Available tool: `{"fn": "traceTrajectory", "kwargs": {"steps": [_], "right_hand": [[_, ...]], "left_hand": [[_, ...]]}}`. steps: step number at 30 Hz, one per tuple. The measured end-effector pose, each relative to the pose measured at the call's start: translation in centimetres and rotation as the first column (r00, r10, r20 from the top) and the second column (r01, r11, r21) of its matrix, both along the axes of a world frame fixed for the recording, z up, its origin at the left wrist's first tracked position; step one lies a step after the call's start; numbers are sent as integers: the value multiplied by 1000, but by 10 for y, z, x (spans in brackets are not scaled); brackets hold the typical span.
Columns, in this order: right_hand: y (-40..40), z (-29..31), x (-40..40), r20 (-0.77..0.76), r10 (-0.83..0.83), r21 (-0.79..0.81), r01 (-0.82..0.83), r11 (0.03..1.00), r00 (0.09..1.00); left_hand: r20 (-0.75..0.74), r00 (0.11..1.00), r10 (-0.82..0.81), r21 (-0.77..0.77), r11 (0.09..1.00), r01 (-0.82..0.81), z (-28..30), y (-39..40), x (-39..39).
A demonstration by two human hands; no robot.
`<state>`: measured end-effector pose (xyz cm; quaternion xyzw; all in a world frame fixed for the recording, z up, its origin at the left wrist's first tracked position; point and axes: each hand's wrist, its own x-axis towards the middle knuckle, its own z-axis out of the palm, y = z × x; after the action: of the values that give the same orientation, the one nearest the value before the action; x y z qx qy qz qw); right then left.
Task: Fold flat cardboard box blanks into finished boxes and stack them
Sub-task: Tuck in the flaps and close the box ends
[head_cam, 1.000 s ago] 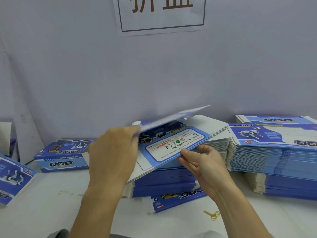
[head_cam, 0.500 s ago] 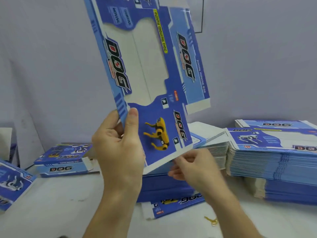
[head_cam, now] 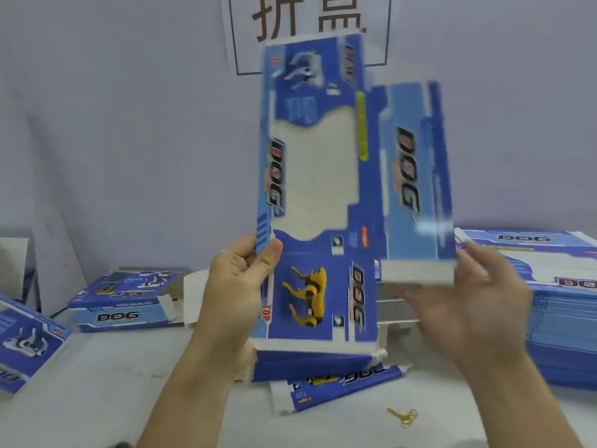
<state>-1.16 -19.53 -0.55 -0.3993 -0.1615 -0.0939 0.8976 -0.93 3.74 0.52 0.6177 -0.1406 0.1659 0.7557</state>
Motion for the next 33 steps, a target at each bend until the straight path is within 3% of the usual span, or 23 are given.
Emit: {"fn": "traceTrajectory", "kwargs": {"steps": [2,4,6,9,13,19,22,28,30,33], "right_hand": [[-12,9,-10,-16,-83,-77,82,994,996],[-22,16,-18,-16,-262,-282,247,927,965],[-31,18,-22,21,-383,-464,348,815,924],[-28,16,-22,111,-354,-618,344,707,929],[-11,8,-17,121,-243,-671,259,695,963],[-2,1,-5,101,-304,-639,296,710,947],[7,2,-7,165,-313,-628,344,698,935],[4,1,-11,112,-255,-620,268,737,960],[4,7,-15,163,-263,-620,305,723,951],[7,23,-24,324,-289,-542,427,724,901]], "left_hand": [[-18,996,-92,238,967,93,-4,8,0],[-100,979,-178,431,879,204,-3,13,-3],[-84,992,-90,508,853,120,2,12,-5],[8,996,90,390,917,-86,10,-4,-7],[20,982,190,272,944,-188,6,-29,-9],[29,992,119,55,991,-120,-1,-23,-3],[68,990,123,24,992,-125,-2,-19,-3],[98,988,119,55,991,-125,-1,-13,-3],[118,988,100,76,991,-110,1,-17,-6],[232,917,324,204,906,-372,8,-35,-15]]}}
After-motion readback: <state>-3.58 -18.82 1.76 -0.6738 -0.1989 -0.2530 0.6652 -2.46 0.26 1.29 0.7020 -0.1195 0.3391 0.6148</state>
